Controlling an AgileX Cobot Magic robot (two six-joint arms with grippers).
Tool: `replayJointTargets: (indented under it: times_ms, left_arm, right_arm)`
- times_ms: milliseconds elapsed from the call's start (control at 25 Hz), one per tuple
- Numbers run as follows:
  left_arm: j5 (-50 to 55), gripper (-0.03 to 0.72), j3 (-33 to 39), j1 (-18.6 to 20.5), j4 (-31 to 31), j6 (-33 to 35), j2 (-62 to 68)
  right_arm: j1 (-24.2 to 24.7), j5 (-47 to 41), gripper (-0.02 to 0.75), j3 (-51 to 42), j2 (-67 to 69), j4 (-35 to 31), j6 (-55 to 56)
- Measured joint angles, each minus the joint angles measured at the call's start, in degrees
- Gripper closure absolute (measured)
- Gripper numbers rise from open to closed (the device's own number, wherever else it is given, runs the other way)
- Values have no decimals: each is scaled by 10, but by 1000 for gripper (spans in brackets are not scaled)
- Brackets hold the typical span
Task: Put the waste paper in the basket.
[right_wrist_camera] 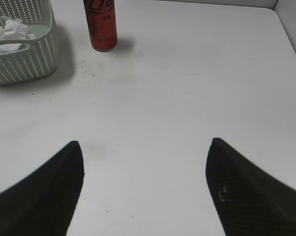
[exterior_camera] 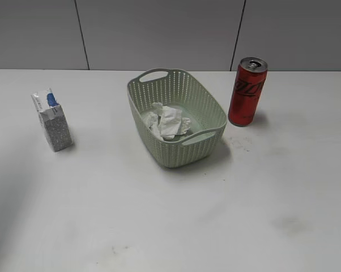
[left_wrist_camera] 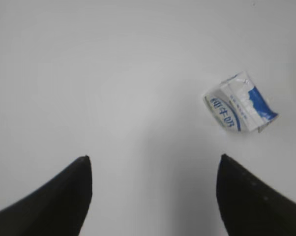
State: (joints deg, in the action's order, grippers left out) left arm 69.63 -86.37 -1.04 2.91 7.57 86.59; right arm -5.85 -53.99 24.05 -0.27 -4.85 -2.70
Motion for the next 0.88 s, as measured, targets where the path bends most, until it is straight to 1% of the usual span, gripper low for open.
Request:
replayJointTargets:
  times_ms: [80,200,320,600,760,880]
  left_arm:
    - [1,108,46,14,0,0,-37]
    - [0,108,132,23,-1,0,-104]
    - [-14,108,225,24,0,0,-184]
    - [-61,108,412,24,2,0,-361]
    - [-72,108,493,24,3,0,-462]
    - [-73,108,535,24,3,0,-537]
  right_arm:
    - [0,0,153,0,0,0,0]
    - [0,0,153,0,0,0,0]
    - [0,0,153,0,0,0,0]
    - [0,0,153,0,0,0,0]
    - [0,0,153,0,0,0,0]
    - [0,0,153,0,0,0,0]
